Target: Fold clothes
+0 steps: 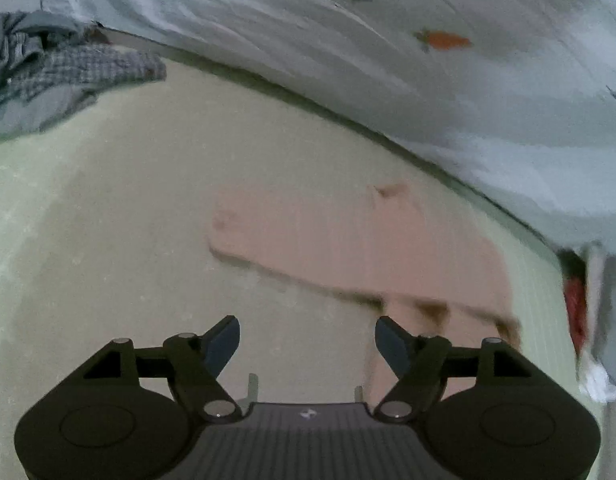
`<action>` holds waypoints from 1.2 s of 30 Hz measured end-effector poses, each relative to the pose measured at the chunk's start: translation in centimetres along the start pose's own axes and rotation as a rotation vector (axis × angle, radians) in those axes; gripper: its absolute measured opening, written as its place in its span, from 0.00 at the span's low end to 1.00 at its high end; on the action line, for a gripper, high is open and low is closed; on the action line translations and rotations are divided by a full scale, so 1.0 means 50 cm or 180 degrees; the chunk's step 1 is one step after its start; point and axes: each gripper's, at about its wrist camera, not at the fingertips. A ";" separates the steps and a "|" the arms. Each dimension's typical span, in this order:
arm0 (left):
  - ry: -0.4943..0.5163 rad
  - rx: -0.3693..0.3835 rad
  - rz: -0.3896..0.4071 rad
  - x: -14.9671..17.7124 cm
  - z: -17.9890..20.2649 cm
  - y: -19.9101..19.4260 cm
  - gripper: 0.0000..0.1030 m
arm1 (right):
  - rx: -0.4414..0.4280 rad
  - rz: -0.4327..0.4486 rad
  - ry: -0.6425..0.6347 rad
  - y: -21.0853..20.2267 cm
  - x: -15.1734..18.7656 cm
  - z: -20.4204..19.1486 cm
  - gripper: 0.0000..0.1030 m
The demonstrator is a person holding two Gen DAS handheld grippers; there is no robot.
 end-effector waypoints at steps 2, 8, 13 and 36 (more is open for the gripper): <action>0.0068 0.0045 -0.0005 0.029 0.020 -0.025 0.75 | -0.0092 -0.0006 -0.0046 0.001 0.003 0.000 0.55; 0.0211 0.0077 -0.0061 0.110 0.060 -0.093 0.78 | -0.0314 0.0017 -0.0259 0.000 0.006 -0.004 0.36; 0.0280 0.0037 -0.0075 0.141 0.052 -0.129 0.78 | -0.0375 0.0113 -0.0493 -0.017 0.011 -0.023 0.06; 0.0221 -0.0207 -0.0217 0.122 -0.161 -0.172 0.79 | -0.0766 0.0173 -0.0346 -0.106 0.070 -0.228 0.25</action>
Point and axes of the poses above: each gripper's, at about its wrist camera, not at the fingertips, and y roughly the way its jaws point, z to its right, x to its underside, and after that the axes turned 12 degrees about z, right-handed
